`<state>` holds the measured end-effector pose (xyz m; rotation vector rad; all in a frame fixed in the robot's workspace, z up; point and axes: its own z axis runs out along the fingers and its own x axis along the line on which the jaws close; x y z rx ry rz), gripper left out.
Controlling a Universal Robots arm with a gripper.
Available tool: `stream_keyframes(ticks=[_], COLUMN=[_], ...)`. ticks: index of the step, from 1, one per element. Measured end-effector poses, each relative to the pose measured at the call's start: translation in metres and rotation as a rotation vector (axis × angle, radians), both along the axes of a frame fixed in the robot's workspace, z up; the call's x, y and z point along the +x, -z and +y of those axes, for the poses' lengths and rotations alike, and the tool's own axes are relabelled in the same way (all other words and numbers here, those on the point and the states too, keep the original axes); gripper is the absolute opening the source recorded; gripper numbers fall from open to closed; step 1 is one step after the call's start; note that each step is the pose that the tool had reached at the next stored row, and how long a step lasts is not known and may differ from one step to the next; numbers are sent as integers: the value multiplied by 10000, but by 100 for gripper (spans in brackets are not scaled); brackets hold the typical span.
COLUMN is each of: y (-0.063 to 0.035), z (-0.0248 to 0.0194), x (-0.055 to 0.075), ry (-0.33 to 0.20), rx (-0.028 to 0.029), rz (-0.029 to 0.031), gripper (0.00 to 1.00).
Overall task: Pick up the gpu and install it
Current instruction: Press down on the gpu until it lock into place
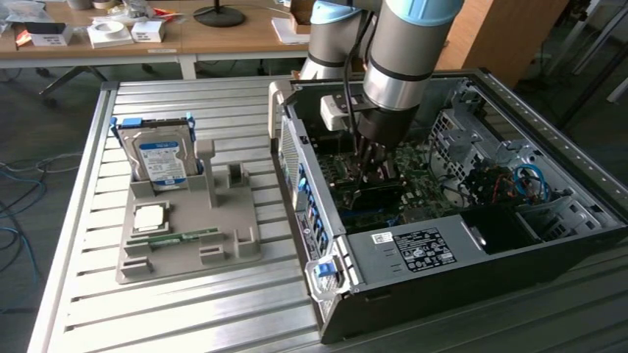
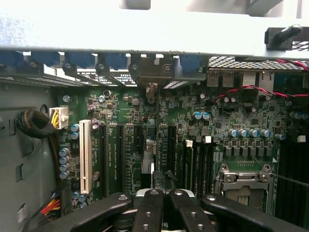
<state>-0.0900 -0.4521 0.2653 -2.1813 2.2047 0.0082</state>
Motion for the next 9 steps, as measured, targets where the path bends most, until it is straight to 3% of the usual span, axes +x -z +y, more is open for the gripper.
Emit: stream_keyframes(ticks=[9], y=[15], z=[0], x=[0], ry=[1], rx=[2], rz=[-1], gripper=[11])
